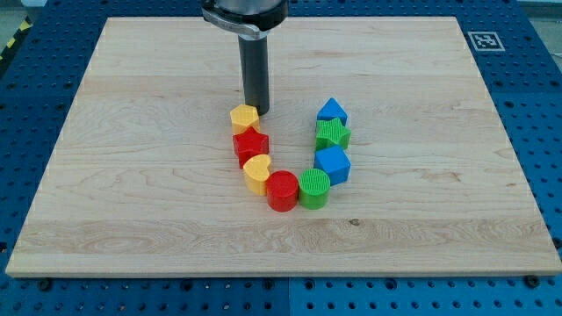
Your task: Separate the red star from the yellow blocks
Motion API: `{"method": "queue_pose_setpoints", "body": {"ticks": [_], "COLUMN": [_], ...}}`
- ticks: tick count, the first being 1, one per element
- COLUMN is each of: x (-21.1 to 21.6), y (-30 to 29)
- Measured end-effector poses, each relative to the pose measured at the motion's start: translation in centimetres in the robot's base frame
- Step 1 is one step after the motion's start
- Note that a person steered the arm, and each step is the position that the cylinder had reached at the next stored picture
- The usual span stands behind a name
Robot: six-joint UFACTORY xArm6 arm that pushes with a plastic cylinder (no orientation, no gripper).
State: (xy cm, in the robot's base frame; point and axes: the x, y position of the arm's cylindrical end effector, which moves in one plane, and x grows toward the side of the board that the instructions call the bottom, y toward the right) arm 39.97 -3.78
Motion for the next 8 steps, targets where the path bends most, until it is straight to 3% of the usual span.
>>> {"method": "queue_pose_setpoints", "body": {"ticks": [3, 5, 6, 8], "x": [-0.4, 3.6, 6.7, 7.4], "y": [-0.5, 4.9, 4.9, -0.5]}}
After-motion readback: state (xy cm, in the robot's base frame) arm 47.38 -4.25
